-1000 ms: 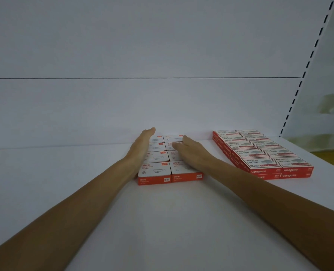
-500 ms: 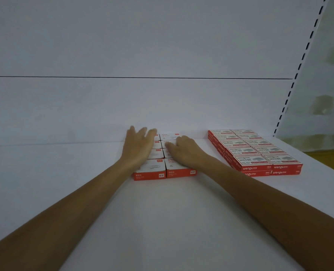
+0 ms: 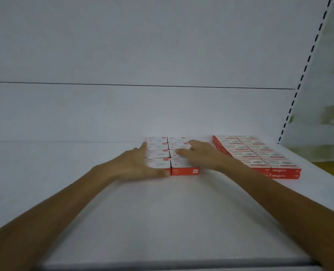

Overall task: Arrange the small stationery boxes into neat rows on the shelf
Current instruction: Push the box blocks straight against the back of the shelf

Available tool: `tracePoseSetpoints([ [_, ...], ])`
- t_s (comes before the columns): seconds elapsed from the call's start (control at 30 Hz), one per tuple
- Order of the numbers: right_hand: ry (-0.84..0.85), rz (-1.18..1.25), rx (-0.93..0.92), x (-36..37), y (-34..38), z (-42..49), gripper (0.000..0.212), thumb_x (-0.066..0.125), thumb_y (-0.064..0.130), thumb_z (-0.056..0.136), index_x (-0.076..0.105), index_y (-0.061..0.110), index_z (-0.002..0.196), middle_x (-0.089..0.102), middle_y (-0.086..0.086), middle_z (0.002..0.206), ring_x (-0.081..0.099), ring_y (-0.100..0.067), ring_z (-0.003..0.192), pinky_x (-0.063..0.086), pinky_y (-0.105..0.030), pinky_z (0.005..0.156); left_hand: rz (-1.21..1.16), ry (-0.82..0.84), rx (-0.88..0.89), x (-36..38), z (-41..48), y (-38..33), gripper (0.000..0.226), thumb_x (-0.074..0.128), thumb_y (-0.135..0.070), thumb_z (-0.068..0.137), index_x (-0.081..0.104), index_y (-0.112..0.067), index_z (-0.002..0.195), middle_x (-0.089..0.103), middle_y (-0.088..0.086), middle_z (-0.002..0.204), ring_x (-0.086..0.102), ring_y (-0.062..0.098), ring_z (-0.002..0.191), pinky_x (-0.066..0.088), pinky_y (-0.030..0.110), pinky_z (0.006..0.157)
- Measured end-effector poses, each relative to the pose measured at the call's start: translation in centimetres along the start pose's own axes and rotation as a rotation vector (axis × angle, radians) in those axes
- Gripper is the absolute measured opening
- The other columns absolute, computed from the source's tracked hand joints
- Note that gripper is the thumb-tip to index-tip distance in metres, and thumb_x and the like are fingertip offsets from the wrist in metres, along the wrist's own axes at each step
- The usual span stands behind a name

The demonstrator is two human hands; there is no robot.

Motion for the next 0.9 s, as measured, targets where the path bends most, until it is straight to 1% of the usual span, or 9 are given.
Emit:
tracePoseSetpoints([
  [0.13,-0.044,0.097,-0.087,2.2,0.6,-0.6,0.046,0.047,0.043,0.085,0.048,0.016,0.122,0.057,-0.003,0.121,0.051,-0.015,0.099,0.040,-0.025,0.078,-0.043,-0.126,0.095,2.2,0.5,-0.6,0.085,0.064,-0.065,0.065,0.031,-0.029,0.135,0.050,-0.010,0.128,0.049,0.010,0.109,0.039,0.022,0.088],
  [0.23,-0.057,0.101,-0.069,2.4,0.3,-0.7,0.048,0.048,0.042,0.083,0.044,0.015,0.123,0.050,-0.006,0.124,0.047,-0.020,0.111,0.040,-0.029,0.087,-0.053,-0.201,0.058,2.8,0.9,-0.2,0.086,0.063,-0.069,0.063,0.034,-0.026,0.132,0.053,-0.004,0.121,0.050,0.015,0.109,0.044,0.032,0.091],
  [0.43,-0.050,0.005,-0.083,2.8,0.4,-0.7,0.069,0.060,0.060,0.072,0.043,0.014,0.121,0.047,-0.003,0.115,0.044,-0.014,0.095,0.032,-0.016,0.060,-0.040,-0.212,0.029,3.0,0.9,-0.2,0.091,0.061,-0.074,0.058,0.035,-0.023,0.128,0.054,-0.002,0.115,0.051,0.018,0.106,0.045,0.038,0.091],
  [0.53,0.034,-0.016,-0.111,2.0,-0.1,-0.6,0.090,0.065,0.069,0.060,0.038,0.018,0.129,0.047,0.000,0.124,0.045,-0.014,0.105,0.038,-0.022,0.077,0.025,-0.218,0.033,2.9,0.7,-0.4,0.096,0.056,-0.077,0.053,0.034,-0.022,0.128,0.052,-0.001,0.120,0.047,0.019,0.110,0.041,0.037,0.096],
  [0.6,0.108,-0.006,-0.118,1.1,-0.4,-0.8,0.105,0.070,0.068,0.056,0.028,0.020,0.139,0.042,0.002,0.135,0.043,-0.014,0.118,0.038,-0.025,0.091,0.082,-0.205,0.050,2.4,0.6,-0.3,0.113,0.050,-0.081,0.047,0.019,-0.023,0.139,0.038,0.004,0.137,0.034,0.022,0.126,0.027,0.034,0.108],
  [0.67,0.144,-0.058,-0.129,0.7,-0.7,-1.0,0.112,0.071,0.066,0.057,0.017,0.020,0.144,0.036,0.001,0.140,0.039,-0.015,0.125,0.034,-0.025,0.098,0.073,-0.192,0.066,1.7,0.7,0.1,0.115,0.056,-0.080,0.048,0.010,-0.030,0.141,0.035,-0.001,0.139,0.031,0.019,0.128,0.022,0.034,0.110],
  [0.77,0.136,-0.096,-0.153,0.9,-0.6,-1.1,0.095,0.071,0.062,0.063,0.029,0.018,0.136,0.047,0.010,0.122,0.044,-0.004,0.103,0.034,-0.010,0.081,0.019,-0.093,0.072,1.7,0.7,0.8,0.106,0.057,-0.078,0.055,0.014,-0.033,0.141,0.037,-0.018,0.130,0.039,0.012,0.119,0.027,0.029,0.104],
  [0.8,0.134,-0.085,-0.158,0.9,-0.5,-1.2,0.089,0.071,0.060,0.064,0.033,0.019,0.132,0.048,0.012,0.115,0.043,-0.002,0.096,0.034,-0.007,0.074,-0.012,-0.077,0.066,1.9,0.8,1.0,0.105,0.057,-0.077,0.057,0.014,-0.033,0.142,0.038,-0.014,0.133,0.039,0.013,0.121,0.028,0.026,0.102],
  [0.9,0.154,-0.065,-0.140,1.0,-0.6,-1.1,0.091,0.070,0.059,0.065,0.029,0.018,0.134,0.043,0.004,0.127,0.040,-0.009,0.106,0.034,-0.019,0.084,-0.049,-0.086,0.064,2.1,0.9,1.3,0.101,0.057,-0.075,0.062,0.014,-0.032,0.143,0.040,-0.004,0.135,0.040,0.014,0.122,0.030,0.022,0.094],
])
Point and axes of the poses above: each hand's wrist, its own z-axis towards the middle knuckle, its own x-axis out of the palm, y = z × x, the point moved 1 cm from there along z, towards the middle knuckle
